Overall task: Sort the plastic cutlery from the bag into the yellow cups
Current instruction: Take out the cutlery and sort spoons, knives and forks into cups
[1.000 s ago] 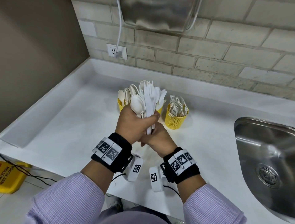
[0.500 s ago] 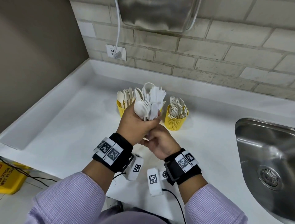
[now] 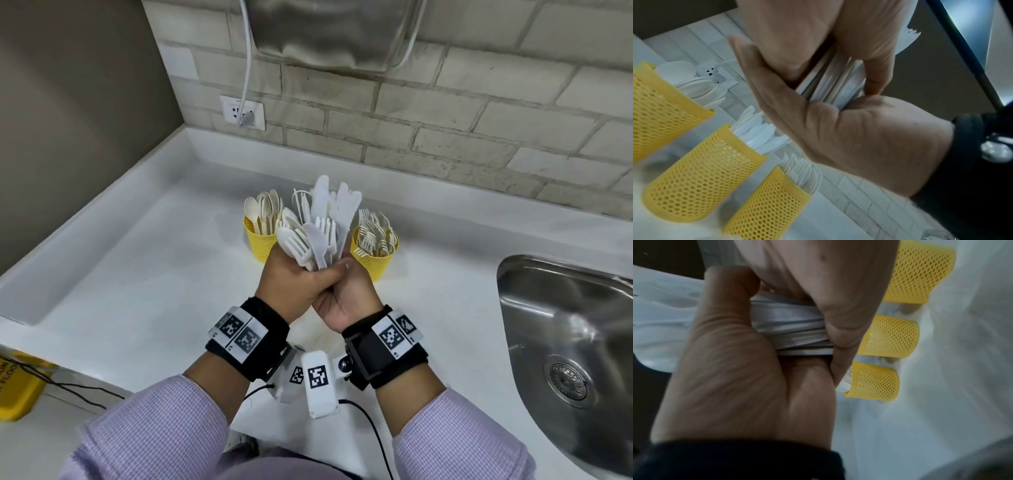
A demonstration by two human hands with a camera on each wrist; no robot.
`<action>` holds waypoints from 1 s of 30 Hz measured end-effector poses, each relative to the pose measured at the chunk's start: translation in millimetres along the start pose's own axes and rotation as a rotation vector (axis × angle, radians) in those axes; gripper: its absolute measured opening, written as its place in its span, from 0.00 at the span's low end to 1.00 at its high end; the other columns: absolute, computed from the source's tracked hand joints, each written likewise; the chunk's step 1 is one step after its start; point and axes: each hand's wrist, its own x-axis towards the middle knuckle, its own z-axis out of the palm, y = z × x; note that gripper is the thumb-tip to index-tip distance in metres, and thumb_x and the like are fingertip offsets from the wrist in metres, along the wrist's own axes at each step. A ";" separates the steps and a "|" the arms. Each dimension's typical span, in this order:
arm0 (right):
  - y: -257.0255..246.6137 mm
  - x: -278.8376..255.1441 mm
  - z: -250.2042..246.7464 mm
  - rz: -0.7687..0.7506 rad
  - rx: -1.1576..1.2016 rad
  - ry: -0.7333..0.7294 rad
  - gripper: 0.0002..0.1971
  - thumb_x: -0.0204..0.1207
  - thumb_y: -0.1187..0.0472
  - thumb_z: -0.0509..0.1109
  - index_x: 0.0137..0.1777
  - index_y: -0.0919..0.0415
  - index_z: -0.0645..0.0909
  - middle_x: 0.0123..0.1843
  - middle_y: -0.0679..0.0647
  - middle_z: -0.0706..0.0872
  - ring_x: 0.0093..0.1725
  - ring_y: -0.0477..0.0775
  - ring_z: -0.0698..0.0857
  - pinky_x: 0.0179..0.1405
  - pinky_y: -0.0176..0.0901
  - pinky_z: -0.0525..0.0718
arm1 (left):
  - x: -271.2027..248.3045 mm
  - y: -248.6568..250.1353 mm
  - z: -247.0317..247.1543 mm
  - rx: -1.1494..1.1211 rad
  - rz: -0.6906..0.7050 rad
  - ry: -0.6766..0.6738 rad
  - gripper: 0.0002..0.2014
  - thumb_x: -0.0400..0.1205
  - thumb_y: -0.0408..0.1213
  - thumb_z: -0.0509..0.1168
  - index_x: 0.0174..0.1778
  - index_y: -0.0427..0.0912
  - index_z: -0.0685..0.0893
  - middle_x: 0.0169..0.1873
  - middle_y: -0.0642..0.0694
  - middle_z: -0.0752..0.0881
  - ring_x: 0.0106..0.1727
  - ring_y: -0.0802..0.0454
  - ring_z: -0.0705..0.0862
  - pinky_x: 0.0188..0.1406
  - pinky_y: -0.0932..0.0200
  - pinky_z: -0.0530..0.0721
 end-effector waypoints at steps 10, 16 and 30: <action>-8.1 -8.6 -1.7 -0.065 -0.207 0.053 0.21 0.88 0.51 0.59 0.70 0.62 0.85 0.69 0.66 0.88 0.67 0.67 0.86 0.65 0.61 0.85 | 2.8 6.2 -11.3 0.060 0.002 -0.034 0.08 0.77 0.25 0.78 0.49 0.40 0.92 0.44 0.45 0.94 0.50 0.48 0.93 0.52 0.48 0.91; -21.2 -17.2 9.5 -0.125 -0.322 0.026 0.11 0.84 0.60 0.63 0.56 0.63 0.85 0.58 0.68 0.85 0.55 0.63 0.86 0.54 0.54 0.90 | 3.9 15.0 -26.0 0.171 0.095 -0.086 0.09 0.78 0.26 0.76 0.53 0.34 0.90 0.44 0.44 0.93 0.47 0.51 0.92 0.46 0.63 0.87; -30.7 -29.5 45.4 -0.490 -0.455 0.020 0.13 0.85 0.66 0.62 0.64 0.72 0.82 0.59 0.65 0.90 0.52 0.60 0.89 0.52 0.52 0.86 | 16.9 32.3 -64.2 0.222 0.219 -0.123 0.23 0.70 0.14 0.75 0.45 0.50 0.85 0.35 0.36 0.88 0.34 0.59 0.82 0.38 0.76 0.79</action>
